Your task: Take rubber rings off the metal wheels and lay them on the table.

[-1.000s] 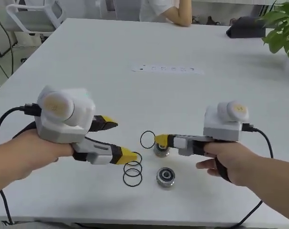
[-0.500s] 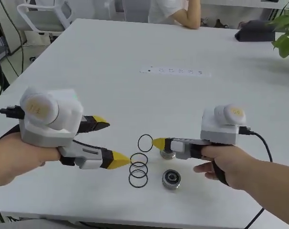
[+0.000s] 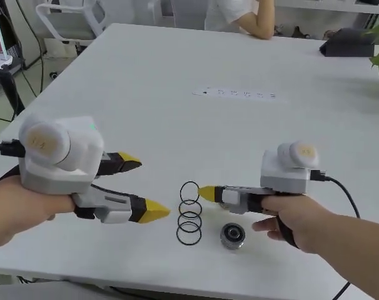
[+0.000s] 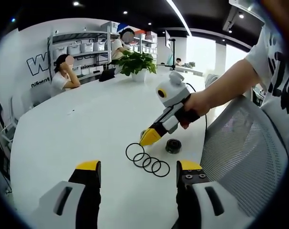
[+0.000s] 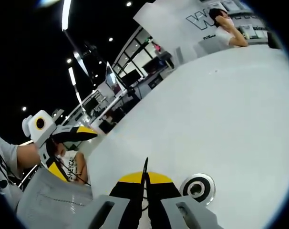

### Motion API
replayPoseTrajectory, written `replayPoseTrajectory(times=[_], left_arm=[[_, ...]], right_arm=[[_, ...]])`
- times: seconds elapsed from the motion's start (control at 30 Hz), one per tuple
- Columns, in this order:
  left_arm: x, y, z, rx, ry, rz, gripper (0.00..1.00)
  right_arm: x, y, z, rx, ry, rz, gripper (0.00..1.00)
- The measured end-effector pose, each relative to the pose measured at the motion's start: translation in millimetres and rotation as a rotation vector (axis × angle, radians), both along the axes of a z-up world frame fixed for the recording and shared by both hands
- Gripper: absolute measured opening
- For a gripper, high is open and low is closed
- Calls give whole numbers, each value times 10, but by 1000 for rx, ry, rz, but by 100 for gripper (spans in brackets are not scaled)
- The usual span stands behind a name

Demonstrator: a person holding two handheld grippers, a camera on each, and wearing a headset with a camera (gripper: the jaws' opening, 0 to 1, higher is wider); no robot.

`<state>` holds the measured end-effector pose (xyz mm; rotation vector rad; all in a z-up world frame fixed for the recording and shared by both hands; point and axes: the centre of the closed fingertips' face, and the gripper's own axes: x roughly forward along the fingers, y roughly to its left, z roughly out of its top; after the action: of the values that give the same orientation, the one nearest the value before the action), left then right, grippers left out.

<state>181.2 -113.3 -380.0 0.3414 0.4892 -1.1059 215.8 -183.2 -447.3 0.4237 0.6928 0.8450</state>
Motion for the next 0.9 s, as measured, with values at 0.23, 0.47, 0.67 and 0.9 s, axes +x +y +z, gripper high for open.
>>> replayPoseTrajectory(times=[0.23,0.47,0.67,0.9], left_arm=[[-36,58,-32,-2,11,14,62],[-54,83,-55,2,17,21,62],[-49,87,-58,4,17,23,61],[-62,72,-83,8,22,20,61]], right_arm=[[-2,10,-75,-15,16,-6,0],[42,-11,-134,-41,25,-24,0],[65,-47,-174,-90,4,-24,0],[70,-49,-187,-112,-10,-11,0]])
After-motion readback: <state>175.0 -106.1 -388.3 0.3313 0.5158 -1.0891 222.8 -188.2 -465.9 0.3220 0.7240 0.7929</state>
